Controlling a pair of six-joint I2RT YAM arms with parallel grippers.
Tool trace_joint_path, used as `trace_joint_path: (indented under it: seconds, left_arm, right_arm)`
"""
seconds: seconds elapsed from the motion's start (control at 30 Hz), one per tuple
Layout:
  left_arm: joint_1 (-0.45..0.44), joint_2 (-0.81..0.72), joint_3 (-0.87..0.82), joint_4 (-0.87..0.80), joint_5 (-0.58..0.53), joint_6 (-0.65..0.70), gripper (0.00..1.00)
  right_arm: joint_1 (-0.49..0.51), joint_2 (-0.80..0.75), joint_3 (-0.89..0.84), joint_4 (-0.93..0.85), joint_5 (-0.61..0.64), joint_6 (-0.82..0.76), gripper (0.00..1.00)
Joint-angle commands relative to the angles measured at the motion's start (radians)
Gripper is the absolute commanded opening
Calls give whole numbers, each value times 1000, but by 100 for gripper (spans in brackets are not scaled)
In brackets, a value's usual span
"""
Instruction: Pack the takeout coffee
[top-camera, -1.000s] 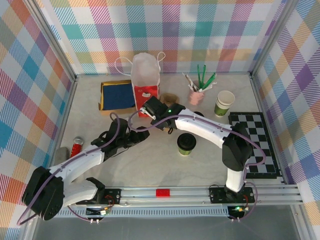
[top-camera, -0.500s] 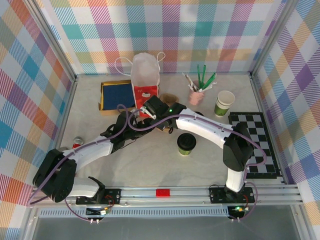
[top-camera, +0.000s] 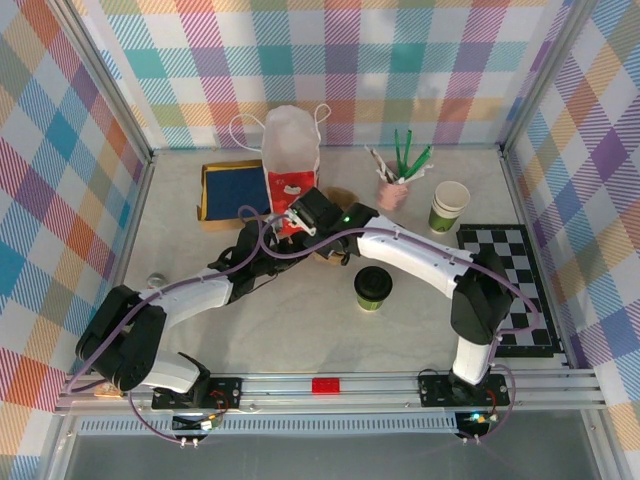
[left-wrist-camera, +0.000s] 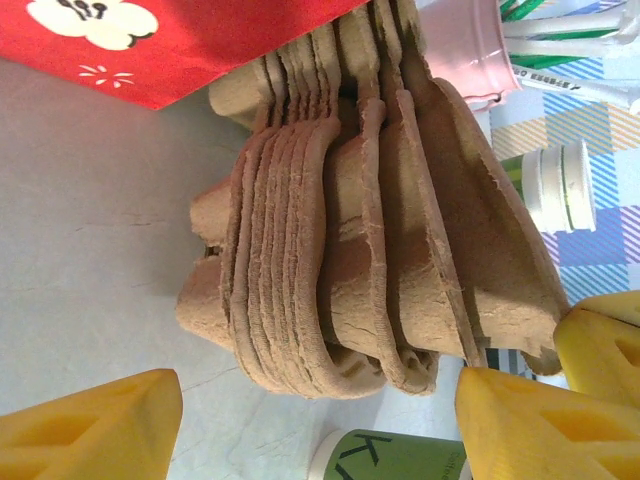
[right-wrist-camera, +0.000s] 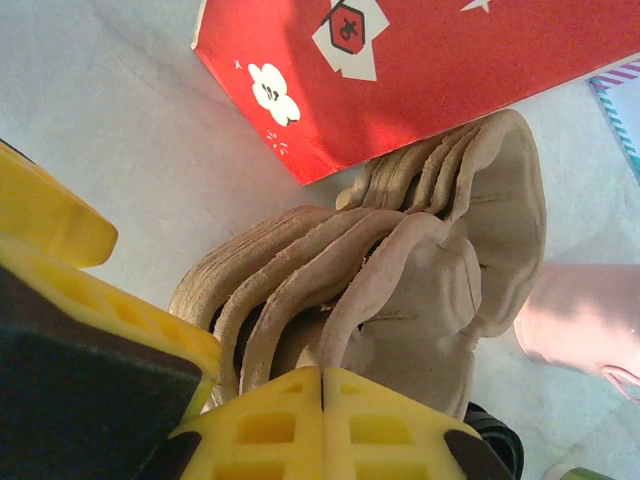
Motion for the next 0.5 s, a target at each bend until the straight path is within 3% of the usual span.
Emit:
trace_joint_path:
  seconds: [0.0,0.47]
  left_arm:
    - [-4,5,-6,87,16,-17,73]
    - [5,44,-53,217,35,-44,73]
  right_arm:
    - [-4,-37,-4,8,-30,26,0]
    - [-20,-52,-19,19,-76,44,0]
